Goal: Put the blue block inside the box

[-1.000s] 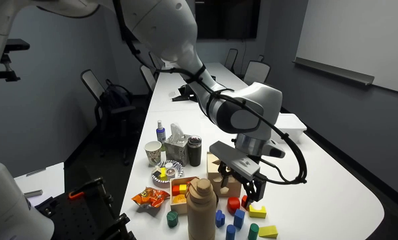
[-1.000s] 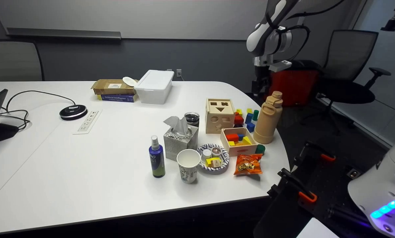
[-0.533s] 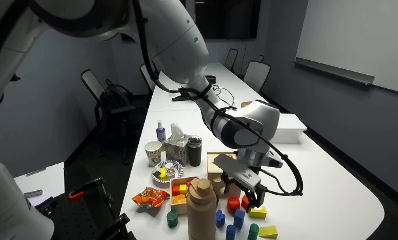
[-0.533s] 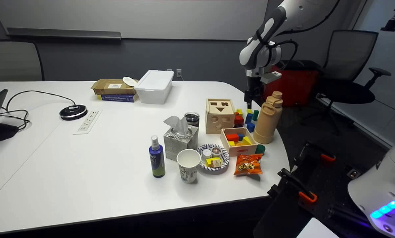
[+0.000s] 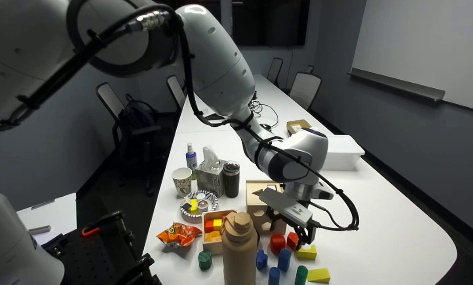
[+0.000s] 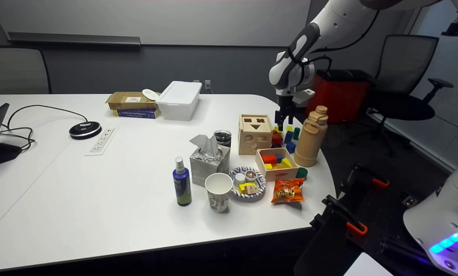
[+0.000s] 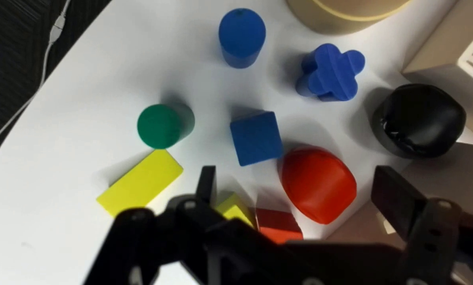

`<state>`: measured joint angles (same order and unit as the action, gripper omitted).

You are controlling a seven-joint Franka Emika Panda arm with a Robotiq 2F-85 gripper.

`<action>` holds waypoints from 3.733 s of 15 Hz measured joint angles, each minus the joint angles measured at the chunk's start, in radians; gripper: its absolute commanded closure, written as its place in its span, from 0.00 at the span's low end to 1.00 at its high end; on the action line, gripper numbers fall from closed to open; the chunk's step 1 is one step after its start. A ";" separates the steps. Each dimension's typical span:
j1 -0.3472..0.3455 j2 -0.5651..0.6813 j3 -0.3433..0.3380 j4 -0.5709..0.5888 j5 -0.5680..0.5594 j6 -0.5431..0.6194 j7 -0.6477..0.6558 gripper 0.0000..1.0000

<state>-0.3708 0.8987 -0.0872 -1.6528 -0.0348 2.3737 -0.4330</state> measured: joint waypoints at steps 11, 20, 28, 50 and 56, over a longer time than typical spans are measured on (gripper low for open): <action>-0.024 0.041 -0.015 0.009 -0.016 0.000 0.000 0.00; -0.025 0.053 -0.015 0.009 -0.017 0.000 0.000 0.06; -0.024 0.060 -0.014 0.010 -0.018 0.001 0.000 0.80; -0.008 -0.122 0.055 0.070 -0.021 -0.161 -0.053 0.91; 0.025 -0.156 0.122 0.135 -0.021 -0.290 -0.221 0.91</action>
<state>-0.3461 0.7426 0.0346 -1.5175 -0.0561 2.0837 -0.6540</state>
